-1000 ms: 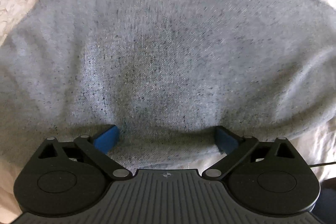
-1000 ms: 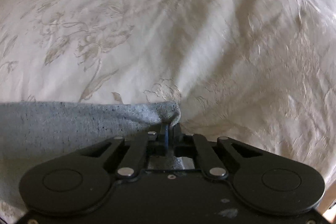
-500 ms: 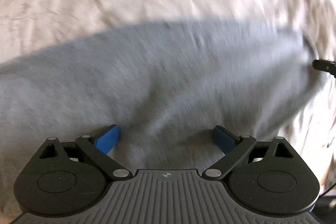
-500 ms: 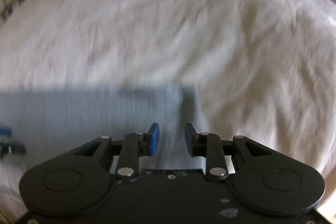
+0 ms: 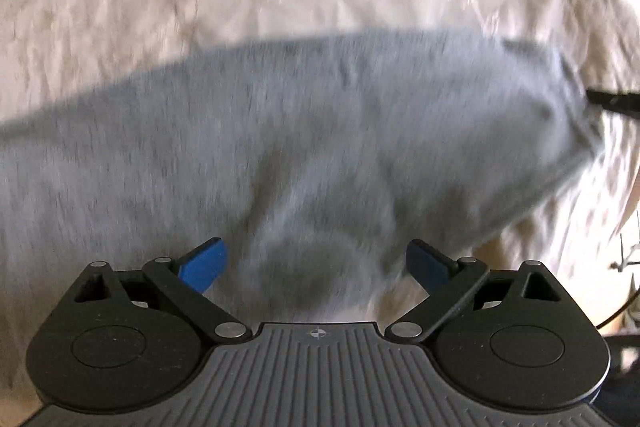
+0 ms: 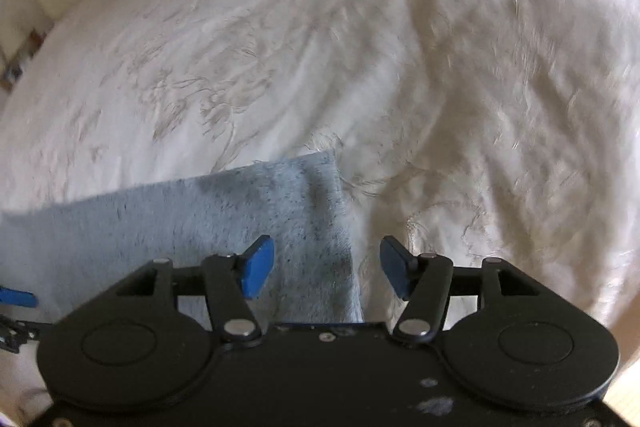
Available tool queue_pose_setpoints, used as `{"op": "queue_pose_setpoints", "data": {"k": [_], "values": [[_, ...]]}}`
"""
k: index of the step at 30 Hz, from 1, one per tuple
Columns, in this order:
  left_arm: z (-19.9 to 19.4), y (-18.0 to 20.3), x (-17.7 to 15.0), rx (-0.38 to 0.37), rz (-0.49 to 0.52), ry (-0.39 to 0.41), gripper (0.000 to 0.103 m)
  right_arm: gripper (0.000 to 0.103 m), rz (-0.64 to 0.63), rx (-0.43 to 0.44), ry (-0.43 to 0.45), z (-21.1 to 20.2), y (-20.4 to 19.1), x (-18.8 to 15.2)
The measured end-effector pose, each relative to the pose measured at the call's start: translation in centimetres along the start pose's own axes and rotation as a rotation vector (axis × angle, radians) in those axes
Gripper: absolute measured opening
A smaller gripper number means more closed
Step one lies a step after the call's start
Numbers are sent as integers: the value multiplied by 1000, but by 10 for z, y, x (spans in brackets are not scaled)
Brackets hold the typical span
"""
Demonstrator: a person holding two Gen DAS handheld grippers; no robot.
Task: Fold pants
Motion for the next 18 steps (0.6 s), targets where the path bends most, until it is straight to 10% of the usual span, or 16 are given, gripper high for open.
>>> {"op": "queue_pose_setpoints", "data": {"k": [9,10,12,18], "values": [[3,3,47,15,-63,44,97,67,67,271,-182,55,14,19],[5,2,54,22,-71,49,97,63,82,287,-186,58,14,20],[8,-2,65,36,-90,55,97,16,98,324,-194,61,11,21],[16,-16,91,108,-158,65,97,14,99,329,-134,33,5,21]]}}
Point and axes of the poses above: each gripper's, at about its wrist camera, not at the fingertips, and z roughly the way its jaws point, y to its right, x to its top, the point moved 4 cm from there along z, roughly the way its jaws point, and after that the axes turned 12 degrees about -y, right-handed, at the moved point
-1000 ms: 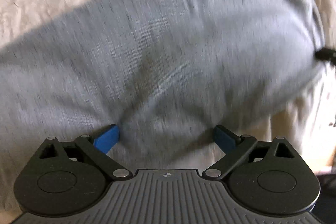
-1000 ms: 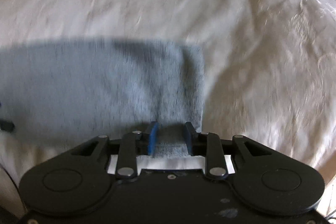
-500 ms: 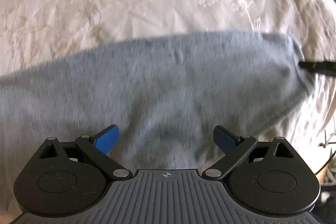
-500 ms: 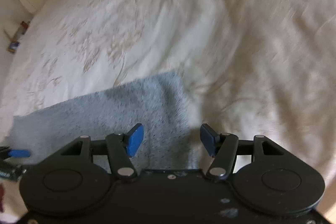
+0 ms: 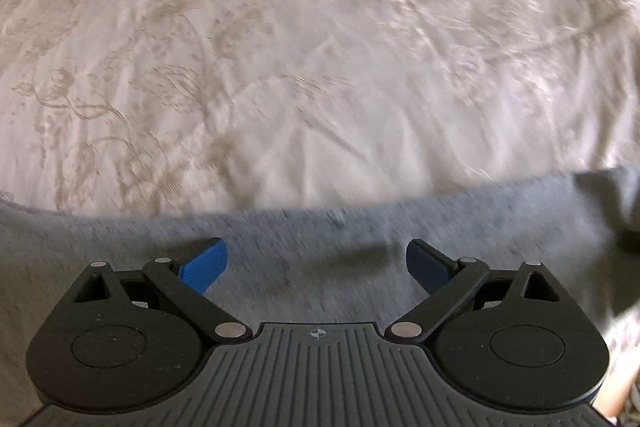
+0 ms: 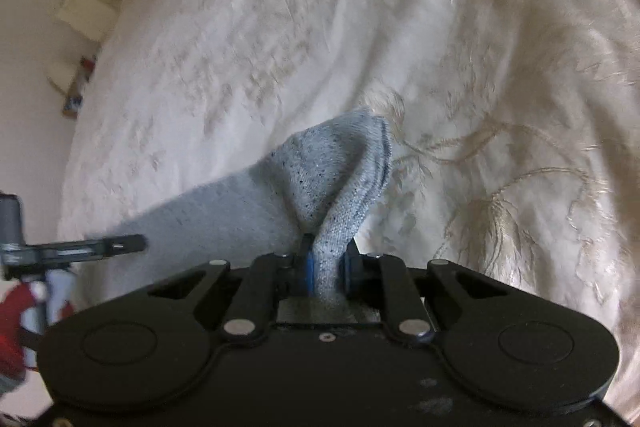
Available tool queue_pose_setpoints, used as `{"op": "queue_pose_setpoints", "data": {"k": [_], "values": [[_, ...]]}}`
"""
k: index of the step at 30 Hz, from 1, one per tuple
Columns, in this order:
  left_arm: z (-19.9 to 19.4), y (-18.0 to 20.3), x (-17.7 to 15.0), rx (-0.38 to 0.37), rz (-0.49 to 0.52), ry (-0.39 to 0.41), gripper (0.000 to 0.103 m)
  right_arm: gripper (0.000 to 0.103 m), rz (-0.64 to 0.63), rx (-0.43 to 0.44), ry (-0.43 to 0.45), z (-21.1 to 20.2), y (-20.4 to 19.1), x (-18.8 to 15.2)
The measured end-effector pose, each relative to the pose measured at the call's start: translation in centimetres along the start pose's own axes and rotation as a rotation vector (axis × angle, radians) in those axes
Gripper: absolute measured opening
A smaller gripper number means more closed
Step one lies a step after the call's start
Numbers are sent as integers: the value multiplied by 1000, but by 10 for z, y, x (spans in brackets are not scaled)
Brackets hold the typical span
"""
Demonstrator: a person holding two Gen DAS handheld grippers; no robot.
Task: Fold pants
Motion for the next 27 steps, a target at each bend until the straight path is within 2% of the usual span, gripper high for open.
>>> {"op": "queue_pose_setpoints", "data": {"k": [2,6,11,14,16,18,21,22,23,25,27], "values": [[12,1,9,30,-1,-26,97,14,5,21,34,-17,-6,-4],[36,11,21,85,59,-62,100,11,19,51,67,-37,-17,-6],[19,17,22,92,106,-13,98,11,16,46,82,-45,-33,-1],[-4,22,5,95,152,45,98,10,13,26,83,-43,-40,-1],[-14,27,-15,73,187,52,98,11,23,18,85,-41,-34,-4],[-14,29,-34,60,215,35,98,10,29,6,86,-39,-31,-3],[7,32,-60,54,230,-52,98,14,8,-62,76,-33,-27,-3],[18,33,-66,57,224,-85,99,24,-8,-98,68,-30,-26,-4],[26,33,-71,60,218,-103,99,53,-14,-131,65,-28,-23,-4],[32,34,-76,70,219,-99,99,81,-16,-177,43,-22,-15,-4],[32,34,-74,68,213,-98,99,81,-21,-169,18,-17,-6,-5]]}}
Point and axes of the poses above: each gripper's, at about its wrist camera, not at the fingertips, and z roughly the way its jaws point, y to its right, x to its top, the point moved 4 cm from there along z, roughly the way its jaws point, and after that the axes turned 12 degrees about -y, right-handed, at the moved point
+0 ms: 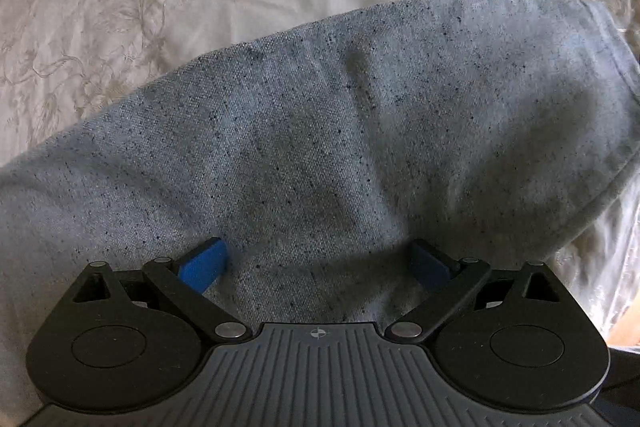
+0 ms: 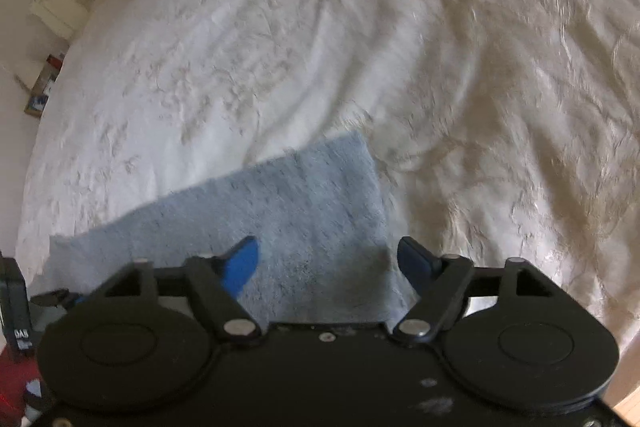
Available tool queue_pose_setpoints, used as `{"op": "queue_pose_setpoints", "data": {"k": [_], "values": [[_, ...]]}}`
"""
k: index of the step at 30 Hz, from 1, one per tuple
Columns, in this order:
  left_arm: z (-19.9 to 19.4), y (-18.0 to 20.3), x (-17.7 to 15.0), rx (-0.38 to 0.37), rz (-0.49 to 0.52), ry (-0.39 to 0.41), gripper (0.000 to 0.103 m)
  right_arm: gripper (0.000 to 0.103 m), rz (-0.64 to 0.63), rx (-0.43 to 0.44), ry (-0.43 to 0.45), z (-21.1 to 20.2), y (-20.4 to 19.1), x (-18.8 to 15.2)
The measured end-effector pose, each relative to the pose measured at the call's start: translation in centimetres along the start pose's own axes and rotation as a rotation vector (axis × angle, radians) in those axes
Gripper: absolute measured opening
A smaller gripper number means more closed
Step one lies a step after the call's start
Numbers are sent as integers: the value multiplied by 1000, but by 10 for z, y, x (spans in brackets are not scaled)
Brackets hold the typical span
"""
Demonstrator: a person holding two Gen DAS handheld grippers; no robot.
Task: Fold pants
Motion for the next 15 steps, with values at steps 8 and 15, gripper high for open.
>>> {"op": "queue_pose_setpoints", "data": {"k": [8,15], "values": [[-24,-20,4,-19,-17,35,99,26,18,130,-85,33,22,3],[-33,-37,18,26,-84,76,99,10,52,232,-52,16,17,-1]]}}
Point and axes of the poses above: each gripper's, at about its wrist camera, not at the fingertips, and z roughly the way its jaws point, y to its right, x to its top, the point moved 4 cm from there along z, roughly the way its jaws point, and after that the axes turned 12 degrees about -y, right-handed, at the moved point
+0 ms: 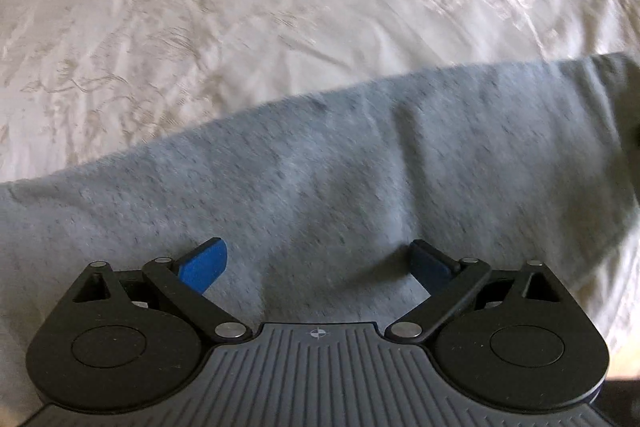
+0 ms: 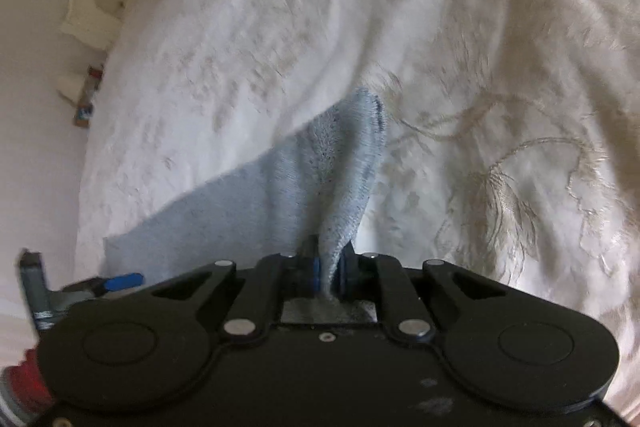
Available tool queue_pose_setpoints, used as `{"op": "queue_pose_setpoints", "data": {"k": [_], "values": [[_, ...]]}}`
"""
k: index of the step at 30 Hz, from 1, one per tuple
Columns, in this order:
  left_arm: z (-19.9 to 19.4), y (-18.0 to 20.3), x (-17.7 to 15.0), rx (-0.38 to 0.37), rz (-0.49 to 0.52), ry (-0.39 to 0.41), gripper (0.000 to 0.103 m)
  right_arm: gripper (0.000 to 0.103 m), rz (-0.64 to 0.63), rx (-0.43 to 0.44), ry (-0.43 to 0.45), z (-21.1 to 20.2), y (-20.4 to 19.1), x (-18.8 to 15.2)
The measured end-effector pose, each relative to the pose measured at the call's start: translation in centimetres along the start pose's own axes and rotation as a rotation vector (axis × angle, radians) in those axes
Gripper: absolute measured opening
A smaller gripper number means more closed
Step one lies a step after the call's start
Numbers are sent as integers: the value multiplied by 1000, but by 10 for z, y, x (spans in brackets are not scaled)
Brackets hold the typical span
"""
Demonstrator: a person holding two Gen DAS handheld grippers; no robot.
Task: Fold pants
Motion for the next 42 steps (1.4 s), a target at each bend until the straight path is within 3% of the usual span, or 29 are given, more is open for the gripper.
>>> {"op": "queue_pose_setpoints", "data": {"k": [6,9,13,19,23,28,31,34,37,39,42], "values": [[27,16,23,-2,51,-32,102,10,-21,17,99,-40,-37,-14],[32,11,31,-47,42,-42,102,10,-51,5,132,-49,-70,-21],[6,-19,22,-106,0,38,101,10,-114,-30,165,-58,-127,-29],[-25,-89,-17,-209,-93,82,101,10,-270,-62,176,-43,-247,-51],[-31,-144,-47,-234,-164,91,101,10,-364,-46,142,-1,-330,-74],[-25,-212,-85,-233,-256,77,101,10,-423,-26,55,94,-407,-113],[-22,-245,-104,-217,-292,69,101,12,-447,-116,10,168,-431,-138],[-23,-268,-117,-200,-309,72,101,23,-443,-215,-18,221,-432,-154],[-27,-283,-125,-189,-318,83,101,31,-422,-187,-39,237,-430,-169],[-32,-289,-130,-192,-322,101,101,43,-430,-156,-18,226,-435,-174],[-42,-284,-123,-218,-313,138,101,45,-448,-135,40,190,-434,-177]]}}
Point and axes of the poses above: each gripper's, at about its wrist camera, not at the fingertips, and z roughly the way its jaws point, y to its right, x to its top, the point moved 4 cm from there along z, roughly the way its jaws point, and after that the axes turned 12 degrees about -y, right-handed, at the moved point
